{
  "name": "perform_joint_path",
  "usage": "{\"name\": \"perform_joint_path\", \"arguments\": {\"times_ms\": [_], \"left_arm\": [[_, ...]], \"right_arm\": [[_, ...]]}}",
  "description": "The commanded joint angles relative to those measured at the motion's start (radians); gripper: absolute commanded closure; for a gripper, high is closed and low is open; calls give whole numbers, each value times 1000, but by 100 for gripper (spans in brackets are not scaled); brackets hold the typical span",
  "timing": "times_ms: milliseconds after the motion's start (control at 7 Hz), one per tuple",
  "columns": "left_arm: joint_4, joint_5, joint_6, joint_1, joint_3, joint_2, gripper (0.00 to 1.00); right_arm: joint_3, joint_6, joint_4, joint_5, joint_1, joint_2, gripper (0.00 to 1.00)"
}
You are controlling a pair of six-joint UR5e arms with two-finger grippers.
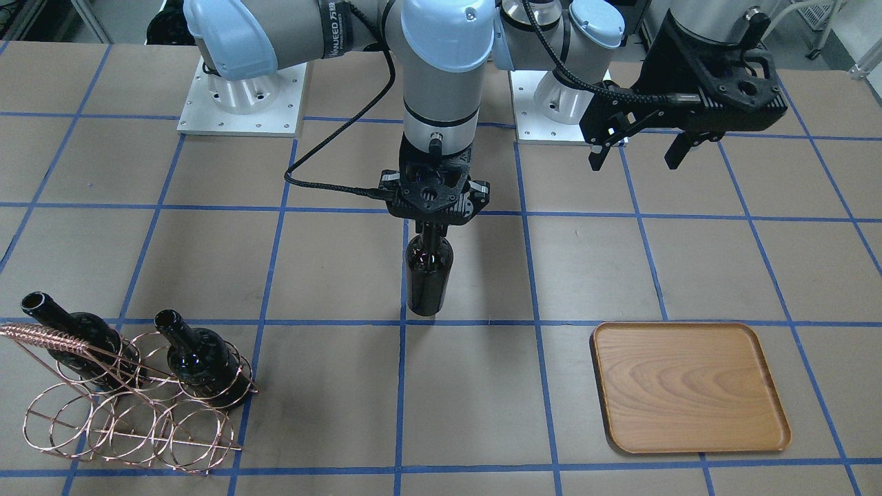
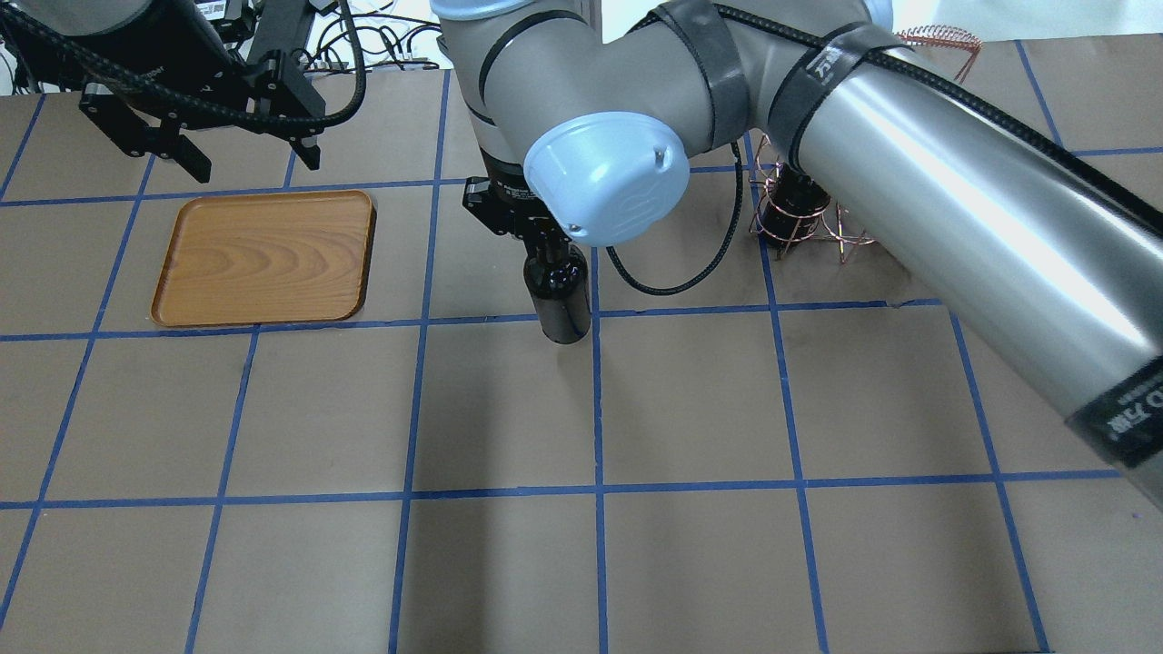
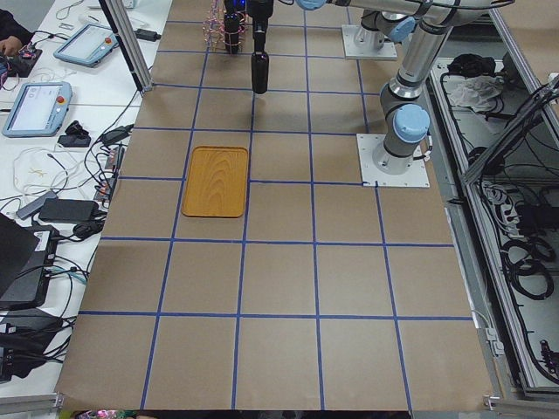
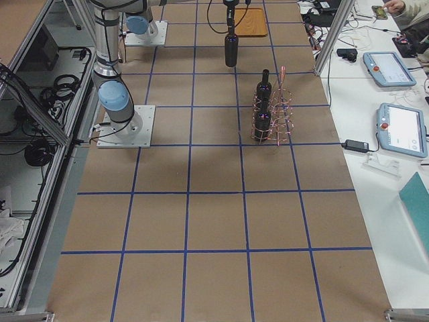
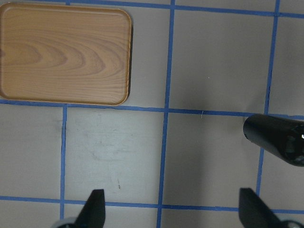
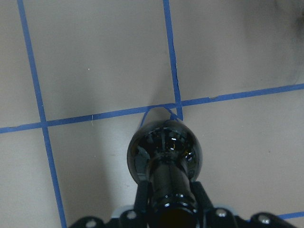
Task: Take wine from basket and place on tray
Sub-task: 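Carry the bottle out of the rack toward the table center with the right gripper, then stand the bottle upright on the table, release, and raise the right gripper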
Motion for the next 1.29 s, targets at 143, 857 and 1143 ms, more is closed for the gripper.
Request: {"name": "perform_joint_path", "arguments": {"times_ms": [143, 857, 1143], "left_arm": [[0, 0, 0, -2, 0, 0, 0], [-2, 0, 0, 5, -1, 1, 0], [-2, 2, 0, 3, -1, 1, 0]], "right_arm": [[22, 9, -11, 2, 2, 4, 88], [33, -16, -81, -11, 2, -2, 25], [29, -61, -93, -7, -15, -20, 0]]}}
